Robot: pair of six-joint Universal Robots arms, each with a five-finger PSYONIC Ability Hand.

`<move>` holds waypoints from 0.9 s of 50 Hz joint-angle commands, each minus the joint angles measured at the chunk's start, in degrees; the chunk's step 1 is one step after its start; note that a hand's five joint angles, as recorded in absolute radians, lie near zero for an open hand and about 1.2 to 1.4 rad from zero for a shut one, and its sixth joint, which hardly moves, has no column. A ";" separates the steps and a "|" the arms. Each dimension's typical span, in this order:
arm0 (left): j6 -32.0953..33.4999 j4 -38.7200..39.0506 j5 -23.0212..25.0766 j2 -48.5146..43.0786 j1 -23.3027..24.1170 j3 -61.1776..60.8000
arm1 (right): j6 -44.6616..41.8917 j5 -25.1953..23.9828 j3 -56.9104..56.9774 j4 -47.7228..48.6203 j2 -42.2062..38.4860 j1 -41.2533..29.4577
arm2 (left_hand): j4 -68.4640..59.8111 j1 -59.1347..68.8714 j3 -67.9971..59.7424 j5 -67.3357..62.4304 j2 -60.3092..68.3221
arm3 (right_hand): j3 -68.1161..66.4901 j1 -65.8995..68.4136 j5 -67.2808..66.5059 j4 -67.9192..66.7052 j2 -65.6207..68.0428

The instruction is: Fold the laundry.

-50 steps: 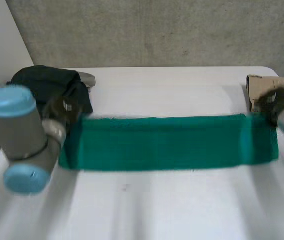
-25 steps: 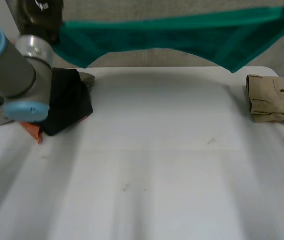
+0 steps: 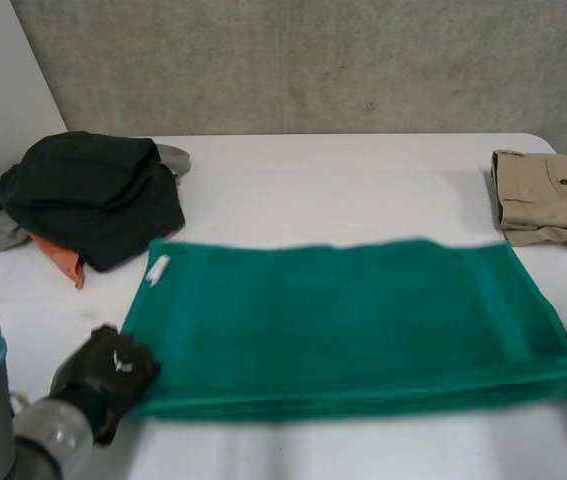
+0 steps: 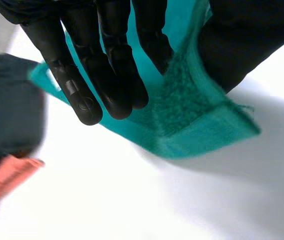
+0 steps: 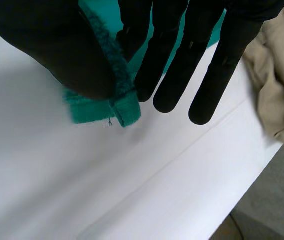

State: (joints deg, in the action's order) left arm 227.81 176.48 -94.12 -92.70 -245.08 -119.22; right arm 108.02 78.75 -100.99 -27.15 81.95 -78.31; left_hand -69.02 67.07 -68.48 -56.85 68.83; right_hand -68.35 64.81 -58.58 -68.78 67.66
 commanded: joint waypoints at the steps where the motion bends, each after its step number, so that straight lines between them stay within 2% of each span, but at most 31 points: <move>1: 0.79 3.86 -0.10 -3.17 -0.84 6.19 | 3.94 -0.88 -0.53 8.41 -0.91 1.23 | -10.98 12.93 -11.52 -13.15 11.17 | -11.65 15.19 -11.42 -11.22 12.34; 8: 0.88 15.55 -0.97 -15.55 -0.13 17.33 | 14.31 -0.61 6.93 19.31 -12.42 -6.23 | -10.98 12.93 -11.52 -13.15 11.17 | -11.65 15.19 -11.42 -11.22 12.34; 16: 0.79 17.41 -1.59 -29.36 0.92 31.13 | 17.31 2.10 13.96 29.85 -20.77 -8.09 | -10.98 12.93 -11.52 -13.15 11.17 | -11.65 15.19 -11.42 -11.22 12.34; 20: 0.88 17.41 -3.25 -34.54 1.45 38.68 | 17.23 5.35 17.65 31.01 -24.37 -9.05 | -10.98 12.93 -11.52 -13.15 11.17 | -11.65 15.19 -11.42 -11.22 12.34; 26: 0.97 16.80 -5.19 -41.06 1.89 48.90 | 17.40 7.47 21.79 31.71 -27.81 -10.28 | -10.98 12.93 -11.52 -13.15 11.17 | -11.65 15.19 -11.42 -11.22 12.34; 27: 1.06 16.71 -5.37 -42.37 2.41 51.35 | 17.58 8.08 23.36 31.80 -28.77 -10.55 | -10.98 12.93 -11.52 -13.15 11.17 | -6.88 10.42 -6.65 -6.45 7.57; 28: 1.23 16.62 -5.54 -42.91 2.59 52.33 | 17.67 8.35 24.16 31.72 -29.39 -10.81 | 7.15 -5.20 6.61 4.98 -6.96 | 21.98 -18.44 22.21 22.41 -21.29; 29: 1.41 16.36 -5.55 -43.44 2.76 53.12 | 17.67 8.53 24.61 31.54 -29.92 -11.16 | 33.81 -31.86 33.27 31.64 -33.62 | 58.07 -54.53 58.30 58.50 -57.38; 30: 1.41 16.09 -5.72 -43.79 3.03 53.65 | 17.67 8.53 25.05 31.28 -30.27 -11.60 | 59.02 -57.07 58.48 56.85 -58.83 | 58.35 -54.81 58.58 58.78 -57.66; 31: 1.50 15.48 -5.98 -44.05 3.46 54.35 | 18.10 8.53 25.49 31.28 -30.45 -12.56 | 49.67 -47.72 49.14 47.51 -49.49 | 58.35 -54.81 58.58 58.78 -57.66; 33: 1.32 14.95 -6.07 -44.06 4.08 54.62 | 18.89 8.35 25.49 31.28 -30.28 -13.18 | 59.02 -57.07 58.48 56.85 -58.83 | 58.35 -54.81 58.58 58.78 -57.66; 38: 0.79 14.60 -6.25 -43.09 6.37 54.27 | 22.84 8.09 24.61 31.19 -28.88 -13.54 | 59.02 -57.07 58.48 56.85 -58.83 | 58.35 -54.81 58.58 58.78 -57.66; 42: 0.53 14.33 -6.95 -39.50 6.98 52.61 | 27.50 7.65 21.11 31.10 -21.59 -12.83 | 59.02 -57.07 58.48 56.85 -58.83 | 58.35 -54.81 58.58 58.78 -57.66; 45: -1.48 14.33 -7.48 -35.81 6.98 49.53 | 29.97 4.76 15.84 29.96 -15.00 -12.66 | 59.02 -57.07 58.48 56.85 -58.83 | 58.35 -54.81 58.58 58.78 -57.66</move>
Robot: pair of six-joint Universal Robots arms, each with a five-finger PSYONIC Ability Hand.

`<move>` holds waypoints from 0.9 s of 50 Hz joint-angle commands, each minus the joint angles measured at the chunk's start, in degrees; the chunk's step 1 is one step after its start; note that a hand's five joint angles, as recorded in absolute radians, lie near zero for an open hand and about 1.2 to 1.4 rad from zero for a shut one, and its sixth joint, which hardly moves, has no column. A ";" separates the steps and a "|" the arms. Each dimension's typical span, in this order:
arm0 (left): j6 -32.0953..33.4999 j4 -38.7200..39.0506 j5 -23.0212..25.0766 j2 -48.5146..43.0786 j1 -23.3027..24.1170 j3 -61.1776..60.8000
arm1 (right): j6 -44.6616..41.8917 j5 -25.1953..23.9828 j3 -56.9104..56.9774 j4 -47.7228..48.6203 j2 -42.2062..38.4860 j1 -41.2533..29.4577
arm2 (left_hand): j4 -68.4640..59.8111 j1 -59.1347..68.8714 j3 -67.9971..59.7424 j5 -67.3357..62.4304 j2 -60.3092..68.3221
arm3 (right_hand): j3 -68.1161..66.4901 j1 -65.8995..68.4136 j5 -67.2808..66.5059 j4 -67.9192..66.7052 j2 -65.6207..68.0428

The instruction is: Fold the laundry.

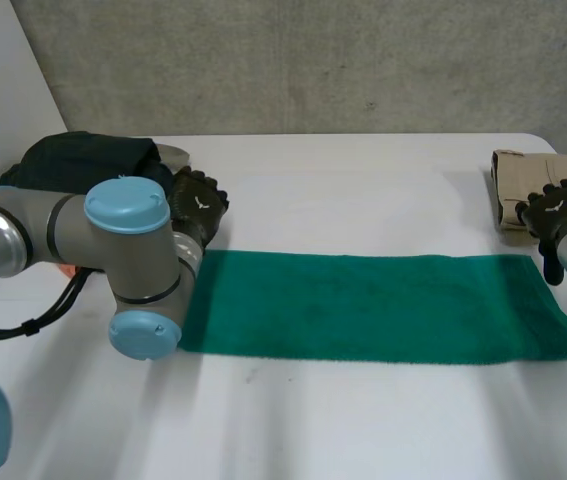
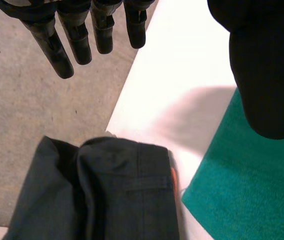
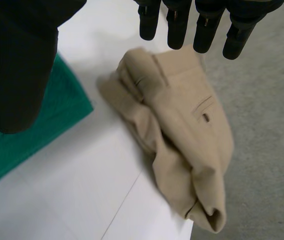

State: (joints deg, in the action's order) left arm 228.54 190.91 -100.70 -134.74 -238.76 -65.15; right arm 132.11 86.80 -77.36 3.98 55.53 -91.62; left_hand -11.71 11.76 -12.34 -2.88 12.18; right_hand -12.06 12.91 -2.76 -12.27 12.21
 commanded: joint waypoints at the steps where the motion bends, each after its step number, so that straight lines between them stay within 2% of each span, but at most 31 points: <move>1: -3.88 -0.10 -0.81 7.90 0.58 -5.94 | 6.14 -5.39 -10.16 -3.17 13.79 0.92 | 1.71 -1.76 2.34 2.88 -2.18 | 2.06 -2.91 2.76 2.27 -2.21; 8: -10.13 -0.10 -0.11 12.66 0.58 -10.87 | 5.88 -13.49 -20.45 -12.24 18.21 9.70 | 1.71 -1.76 2.34 2.88 -2.18 | 0.64 -1.50 1.34 0.85 -0.79; 13: -11.98 -0.10 -0.11 13.28 0.84 -12.98 | 5.79 -20.43 -27.39 -7.51 18.30 13.83 | 1.71 -1.76 2.34 2.88 -2.18 | -8.76 7.90 -8.06 -8.55 8.61; 15: -11.98 -0.10 -0.02 13.19 1.02 -13.25 | 5.79 -21.31 -28.72 -4.96 18.04 14.19 | 1.71 -1.76 2.34 2.88 -2.18 | -11.47 10.62 -10.78 -11.26 11.32; 20: -12.16 0.07 -0.11 13.10 1.28 -13.95 | 5.79 -21.41 -30.48 2.25 14.71 14.81 | 1.71 -1.76 2.34 2.88 -2.18 | -13.49 12.64 -12.79 -13.28 13.34; 22: -12.16 0.42 -0.11 13.10 1.63 -14.22 | 5.79 -21.41 -30.22 4.54 11.89 14.81 | 1.71 -1.76 2.34 2.88 -2.18 | -22.21 21.35 -21.51 -22.00 22.06; 24: -12.16 0.51 -0.11 13.10 1.72 -14.57 | 5.79 -21.23 -29.61 5.25 10.57 14.89 | 1.71 -1.76 2.34 2.88 -2.18 | -37.13 36.27 -36.43 -36.92 36.98; 25: -12.16 0.60 -0.11 13.19 1.72 -14.74 | 5.70 -20.53 -29.17 6.03 10.04 15.16 | 1.71 -1.76 2.34 2.88 -2.18 | -67.63 66.78 -66.94 -67.42 67.48; 27: -12.16 0.60 -0.11 13.28 1.63 -14.92 | 5.61 -19.04 -28.99 6.74 10.03 16.03 | 1.71 -1.76 2.34 2.88 -2.18 | -67.94 67.09 -67.24 -67.73 67.79; 32: -12.16 0.51 -0.20 15.72 1.46 -16.23 | 1.85 -10.44 -28.12 12.71 12.66 21.30 | 1.71 -1.76 2.34 2.88 -2.18 | -67.94 67.09 -67.24 -67.73 67.79; 39: -12.16 0.60 -0.02 19.86 1.28 -18.87 | -11.95 -8.57 -25.83 13.33 16.45 26.15 | 1.71 -1.76 2.34 2.88 -2.18 | -67.94 67.09 -67.24 -67.73 67.79; 42: -12.16 0.51 -0.02 21.01 1.19 -19.93 | -15.04 -9.62 -25.56 13.77 16.98 20.81 | 1.71 -1.76 2.34 2.88 -2.18 | -67.94 67.09 -67.24 -67.73 67.79; 43: -12.16 0.51 -0.02 21.18 1.19 -20.37 | -14.61 -10.76 -24.78 14.12 16.81 14.17 | 1.71 -1.76 2.34 2.88 -2.18 | -67.94 67.09 -67.24 -67.73 67.79; 45: -12.16 0.60 -0.11 21.36 1.19 -20.81 | -13.81 -12.00 -23.81 14.91 16.54 7.81 | 1.71 -1.76 2.34 2.88 -2.18 | -67.94 67.09 -67.24 -67.73 67.79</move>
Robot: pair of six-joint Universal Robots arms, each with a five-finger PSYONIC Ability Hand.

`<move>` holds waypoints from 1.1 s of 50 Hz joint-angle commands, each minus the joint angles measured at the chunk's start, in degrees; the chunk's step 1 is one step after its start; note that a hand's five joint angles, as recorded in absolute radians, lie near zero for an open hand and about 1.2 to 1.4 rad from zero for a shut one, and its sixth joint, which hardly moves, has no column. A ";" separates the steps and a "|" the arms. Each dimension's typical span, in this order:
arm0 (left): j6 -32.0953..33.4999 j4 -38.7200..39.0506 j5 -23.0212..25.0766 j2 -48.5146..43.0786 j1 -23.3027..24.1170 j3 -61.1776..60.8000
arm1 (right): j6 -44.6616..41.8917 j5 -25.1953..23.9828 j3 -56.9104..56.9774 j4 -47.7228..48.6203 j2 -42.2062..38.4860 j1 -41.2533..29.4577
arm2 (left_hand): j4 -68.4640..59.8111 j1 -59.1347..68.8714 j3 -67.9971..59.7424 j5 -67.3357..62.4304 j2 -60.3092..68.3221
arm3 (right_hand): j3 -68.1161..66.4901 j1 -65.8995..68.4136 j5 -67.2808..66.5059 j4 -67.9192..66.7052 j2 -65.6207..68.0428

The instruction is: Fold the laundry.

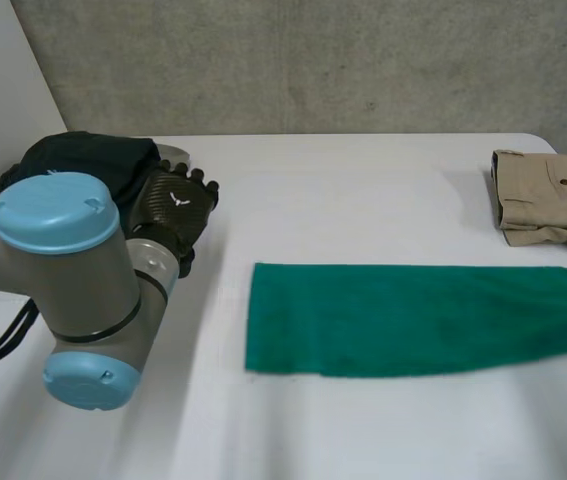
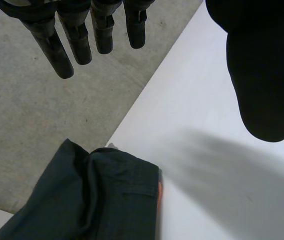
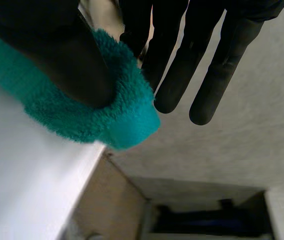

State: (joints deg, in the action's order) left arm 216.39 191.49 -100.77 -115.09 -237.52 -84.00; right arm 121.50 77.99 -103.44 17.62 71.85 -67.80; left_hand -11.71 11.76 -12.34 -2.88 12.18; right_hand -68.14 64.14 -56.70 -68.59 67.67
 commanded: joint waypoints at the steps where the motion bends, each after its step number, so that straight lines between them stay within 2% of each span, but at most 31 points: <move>1: -0.01 0.02 -0.04 1.88 -0.05 -2.47 | -2.59 -4.67 2.62 2.58 0.22 -21.70 | 1.71 -1.76 2.34 2.88 -2.18 | -11.86 15.86 -13.30 -11.41 12.33; 5: -0.10 0.02 -0.13 2.15 0.03 -3.53 | -2.59 -8.80 2.63 6.45 -0.04 -33.67 | 1.71 -1.76 2.34 2.88 -2.18 | -11.86 15.86 -13.30 -11.41 12.33; 8: -0.10 0.02 -0.13 2.23 0.21 -4.06 | -2.67 -11.89 2.36 8.57 -1.45 -39.93 | 1.71 -1.76 2.34 2.88 -2.18 | -11.86 15.86 -13.30 -11.41 12.33; 13: -0.10 0.11 -0.13 2.50 0.39 -5.11 | -3.64 -16.37 2.45 10.16 -8.47 -53.72 | 1.71 -1.76 2.34 2.88 -2.18 | -11.86 15.86 -13.30 -11.41 12.33; 18: -0.18 0.11 -0.22 2.23 0.56 -5.12 | -5.14 -15.50 2.28 9.45 -11.12 -58.06 | 1.71 -1.76 2.34 2.88 -2.18 | -11.86 15.86 -13.30 -11.41 12.33; 19: -0.18 0.11 -0.13 2.15 0.65 -4.94 | -4.96 -14.98 2.28 9.45 -11.12 -57.89 | 1.71 -1.76 2.34 2.88 -2.18 | -6.43 10.42 -7.87 -5.97 6.89; 20: -0.18 0.11 -0.22 1.89 0.74 -4.59 | -3.92 -14.19 1.93 9.45 -10.60 -57.36 | 1.71 -1.76 2.34 2.88 -2.18 | 36.42 -32.43 34.98 36.88 -35.96; 21: -0.10 0.11 -0.22 1.88 0.91 -4.33 | -3.04 -13.75 1.58 9.45 -10.42 -57.10 | 1.71 -1.76 2.34 2.88 -2.18 | 58.14 -54.14 56.70 58.59 -57.67; 23: -0.18 0.19 -0.13 1.88 1.53 -3.71 | -0.32 -12.43 1.05 9.63 -9.72 -56.66 | 1.71 -1.76 2.34 2.88 -2.18 | 58.14 -54.14 56.70 58.59 -57.67; 27: -0.45 0.46 -0.22 1.62 4.07 -0.90 | 10.66 -9.79 -0.80 8.67 -0.16 -51.57 | 1.71 -1.76 2.34 2.88 -2.18 | 58.14 -54.14 56.70 58.59 -57.67; 29: -0.88 0.46 -0.13 1.36 5.83 0.59 | 19.79 -9.70 -2.82 6.82 5.74 -47.18 | 1.71 -1.76 2.34 2.88 -2.18 | 58.14 -54.14 56.70 58.59 -57.67; 31: -1.76 0.55 -0.13 0.48 7.76 2.25 | 28.56 -9.96 -4.13 4.11 7.94 -43.75 | 1.71 -1.76 2.34 2.88 -2.18 | 58.14 -54.14 56.70 58.59 -57.67; 35: -4.30 1.33 0.22 -2.67 11.97 5.42 | 37.03 -10.31 -5.45 -0.99 8.74 -39.01 | 1.71 -1.76 2.34 2.88 -2.18 | 58.14 -54.14 56.70 58.59 -57.67; 39: -6.07 1.60 2.58 -7.94 15.32 9.28 | 33.38 -10.05 -8.44 -4.34 8.39 -33.56 | 1.71 -1.76 2.34 2.88 -2.18 | 58.14 -54.14 56.70 58.59 -57.67; 42: -5.90 1.25 3.56 -13.47 16.29 13.41 | 29.16 -9.35 -10.11 -4.96 7.95 -30.73 | 1.71 -1.76 2.34 2.88 -2.18 | 58.14 -54.14 56.70 58.59 -57.67; 45: -5.63 0.81 3.21 -17.53 16.38 16.76 | 23.79 -9.26 -11.87 -4.52 6.02 -28.09 | 1.71 -1.76 2.34 2.88 -2.18 | 52.69 -48.70 51.25 53.14 -52.23; 48: -5.46 -0.06 2.95 -21.93 16.12 20.28 | 21.15 -9.17 -12.23 -4.43 3.65 -27.21 | 1.32 -1.38 1.95 2.50 -1.79 | 42.43 -38.44 40.99 42.88 -41.96; 52: -5.46 -2.52 -0.99 -24.66 15.07 21.69 | 20.35 -8.03 -12.05 -4.43 2.33 -27.03 | 0.99 -1.04 1.62 2.16 -1.46 | 26.82 -22.83 25.38 27.27 -26.35; 53: -5.54 -3.83 -3.88 -24.92 14.11 21.08 | 20.27 -7.16 -11.96 -4.35 2.24 -27.03 | -0.01 -0.04 0.62 1.16 -0.46 | 12.78 -8.78 11.34 13.23 -12.31; 55: -5.63 -5.25 -6.01 -24.75 14.01 20.38 | 20.00 -6.19 -11.88 -3.65 2.24 -27.03 | -0.19 0.14 0.44 0.98 -0.28 | -7.28 11.27 -8.72 -6.83 7.74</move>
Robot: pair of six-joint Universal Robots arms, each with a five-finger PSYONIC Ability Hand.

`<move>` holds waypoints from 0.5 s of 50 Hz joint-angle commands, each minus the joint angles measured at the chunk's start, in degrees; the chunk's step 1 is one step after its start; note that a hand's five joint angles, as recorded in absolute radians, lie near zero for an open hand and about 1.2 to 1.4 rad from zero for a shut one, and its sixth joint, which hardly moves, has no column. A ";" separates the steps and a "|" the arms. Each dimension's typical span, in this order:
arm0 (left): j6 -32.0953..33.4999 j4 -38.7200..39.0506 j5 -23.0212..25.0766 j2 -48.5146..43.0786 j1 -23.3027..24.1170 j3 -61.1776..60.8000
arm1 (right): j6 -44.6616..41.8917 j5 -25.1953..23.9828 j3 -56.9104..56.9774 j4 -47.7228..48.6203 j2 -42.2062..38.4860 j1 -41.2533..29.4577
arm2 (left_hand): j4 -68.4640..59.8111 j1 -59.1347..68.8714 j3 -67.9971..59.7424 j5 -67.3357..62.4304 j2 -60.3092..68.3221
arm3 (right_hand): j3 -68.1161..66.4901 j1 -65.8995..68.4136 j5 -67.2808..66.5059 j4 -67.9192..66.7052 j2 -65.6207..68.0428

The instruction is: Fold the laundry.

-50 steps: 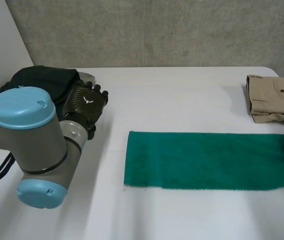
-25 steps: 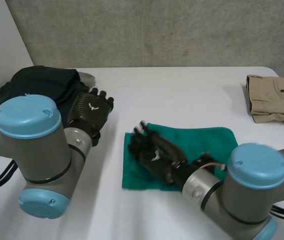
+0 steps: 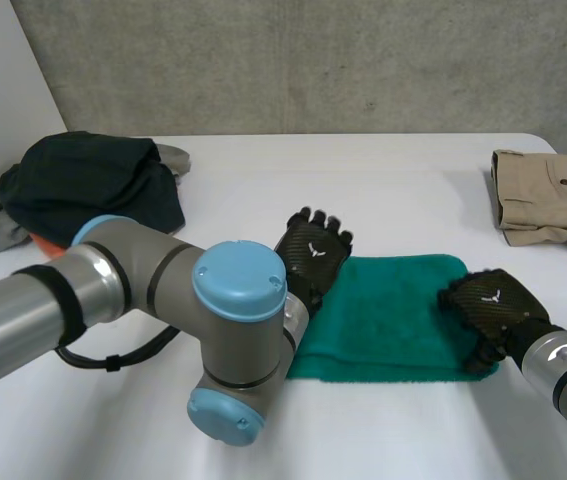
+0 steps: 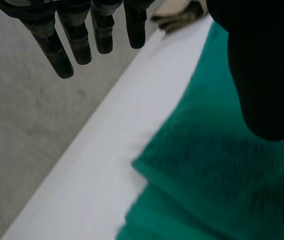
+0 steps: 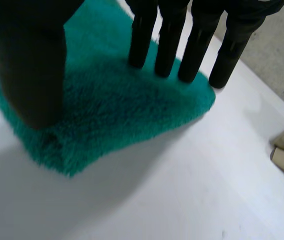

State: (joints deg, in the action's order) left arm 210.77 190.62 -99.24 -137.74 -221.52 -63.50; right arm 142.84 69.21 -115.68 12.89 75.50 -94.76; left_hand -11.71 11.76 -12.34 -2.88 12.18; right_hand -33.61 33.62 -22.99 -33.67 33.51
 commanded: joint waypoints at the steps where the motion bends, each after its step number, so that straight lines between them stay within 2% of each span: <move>1: -0.36 -5.51 -9.46 -1.49 -1.98 -1.44 | -1.51 3.47 0.81 2.48 -1.24 -0.16 | -0.36 0.30 0.27 0.82 -0.11 | -46.34 46.33 -46.96 -46.28 46.44; 4: -0.80 -6.92 -11.50 0.88 -1.72 -4.25 | -2.82 4.97 1.25 5.30 -0.53 -0.86 | -0.36 0.30 0.27 0.81 -0.11 | -46.39 46.38 -47.01 -46.33 46.49; 8: -1.59 -7.81 -11.77 10.36 -0.23 -10.14 | -8.09 7.52 3.09 7.77 1.05 -1.47 | -0.36 0.30 0.27 0.81 -0.11 | -46.39 46.38 -47.01 -46.33 46.49; 11: -3.08 -7.72 -11.94 17.14 0.30 -13.57 | -12.40 7.70 5.29 8.29 2.02 -6.91 | -0.19 0.14 0.44 0.98 -0.28 | -46.39 46.38 -47.01 -46.33 46.49; 12: -3.95 -7.63 -12.03 19.85 0.04 -14.54 | -14.06 7.61 7.12 8.73 2.11 -11.80 | -0.19 0.14 0.44 0.98 -0.28 | -46.39 46.38 -47.01 -46.33 46.49; 14: -4.75 -7.63 -12.20 22.06 -0.22 -15.25 | -15.39 7.52 9.24 9.44 1.67 -16.66 | -0.19 0.14 0.44 0.98 -0.28 | -46.39 46.38 -47.01 -46.33 46.49; 15: -5.36 -7.89 -12.38 23.73 -0.83 -15.95 | -16.09 7.26 10.82 10.40 1.32 -21.12 | -0.19 0.14 0.44 0.98 -0.28 | -46.39 46.38 -47.01 -46.33 46.49; 19: -5.81 -8.07 -12.21 26.81 -4.51 -18.40 | -16.80 3.85 12.85 12.51 -2.80 -29.23 | 0.15 -0.20 0.78 1.32 -0.62 | -46.39 46.38 -47.01 -46.33 46.49; 25: -5.90 -7.46 -11.68 28.84 -8.83 -22.01 | -17.86 -2.67 12.59 11.38 -10.19 -34.43 | 0.15 -0.20 0.78 1.32 -0.62 | -46.39 46.38 -47.01 -46.33 46.49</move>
State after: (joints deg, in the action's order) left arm 204.95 182.66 -111.41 -110.37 -226.11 -82.55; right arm 125.65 72.43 -103.29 24.89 72.38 -123.47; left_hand -11.71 11.76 -12.34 -2.86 12.18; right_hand -68.15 62.08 -57.28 -68.58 67.26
